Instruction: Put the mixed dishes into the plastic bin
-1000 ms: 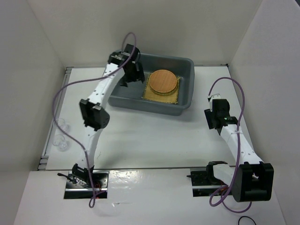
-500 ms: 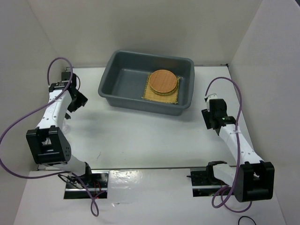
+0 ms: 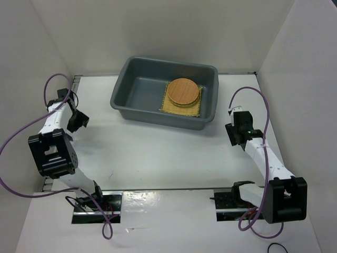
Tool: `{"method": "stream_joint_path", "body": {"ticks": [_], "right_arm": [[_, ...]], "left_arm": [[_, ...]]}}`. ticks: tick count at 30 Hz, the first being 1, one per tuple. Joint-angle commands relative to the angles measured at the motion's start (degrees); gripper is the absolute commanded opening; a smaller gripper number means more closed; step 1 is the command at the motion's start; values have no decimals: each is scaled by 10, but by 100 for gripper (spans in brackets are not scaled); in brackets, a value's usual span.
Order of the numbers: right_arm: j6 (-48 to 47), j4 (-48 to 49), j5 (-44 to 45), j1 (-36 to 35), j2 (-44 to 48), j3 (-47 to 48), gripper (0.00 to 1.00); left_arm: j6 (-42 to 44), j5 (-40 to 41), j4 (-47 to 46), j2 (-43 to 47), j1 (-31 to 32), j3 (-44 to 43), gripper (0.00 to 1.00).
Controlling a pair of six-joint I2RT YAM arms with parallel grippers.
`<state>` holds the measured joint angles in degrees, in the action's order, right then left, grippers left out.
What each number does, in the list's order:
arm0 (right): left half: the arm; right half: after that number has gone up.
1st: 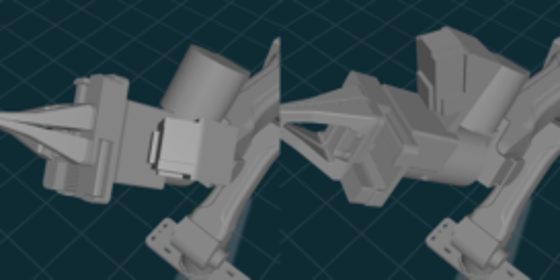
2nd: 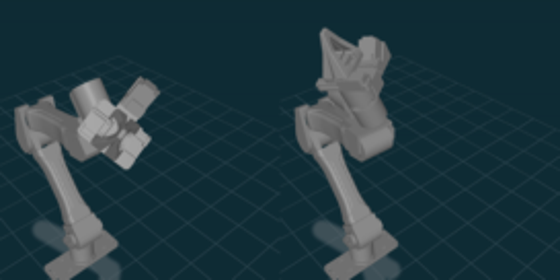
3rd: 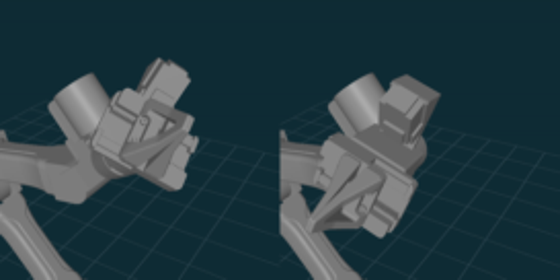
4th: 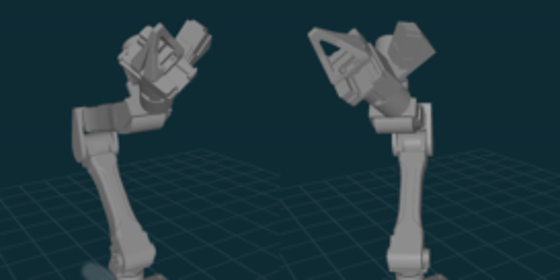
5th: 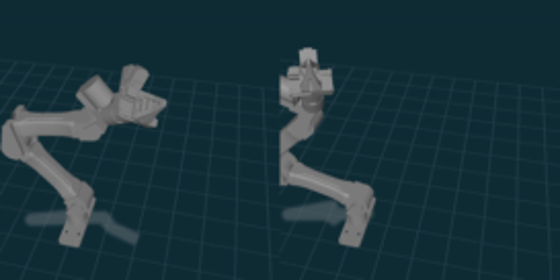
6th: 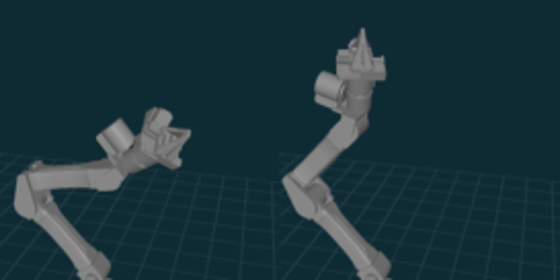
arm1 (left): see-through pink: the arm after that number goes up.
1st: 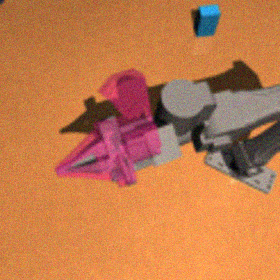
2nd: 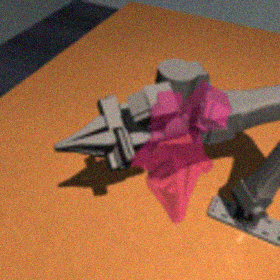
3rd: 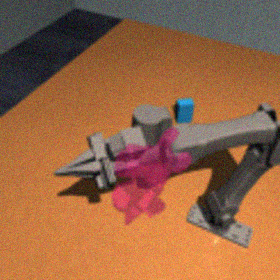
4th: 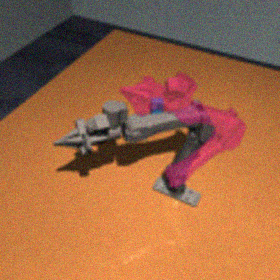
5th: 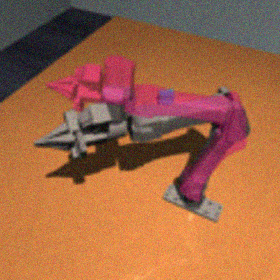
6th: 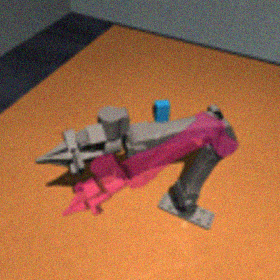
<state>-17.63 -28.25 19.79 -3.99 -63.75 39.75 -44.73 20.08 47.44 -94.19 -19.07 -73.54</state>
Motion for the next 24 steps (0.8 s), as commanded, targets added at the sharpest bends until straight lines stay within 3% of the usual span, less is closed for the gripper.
{"method": "stream_joint_path", "body": {"ticks": [1, 14, 24], "right_arm": [[8, 24, 11, -6, -7, -3, 69], [8, 24, 11, -6, -7, -3, 70], [8, 24, 11, -6, -7, -3, 70]], "left_arm": [[16, -6, -17, -17, -18, 16, 100], [39, -6, -40, -51, -29, 41, 100], [58, -21, -28, 9, -21, -39, 100]]}}
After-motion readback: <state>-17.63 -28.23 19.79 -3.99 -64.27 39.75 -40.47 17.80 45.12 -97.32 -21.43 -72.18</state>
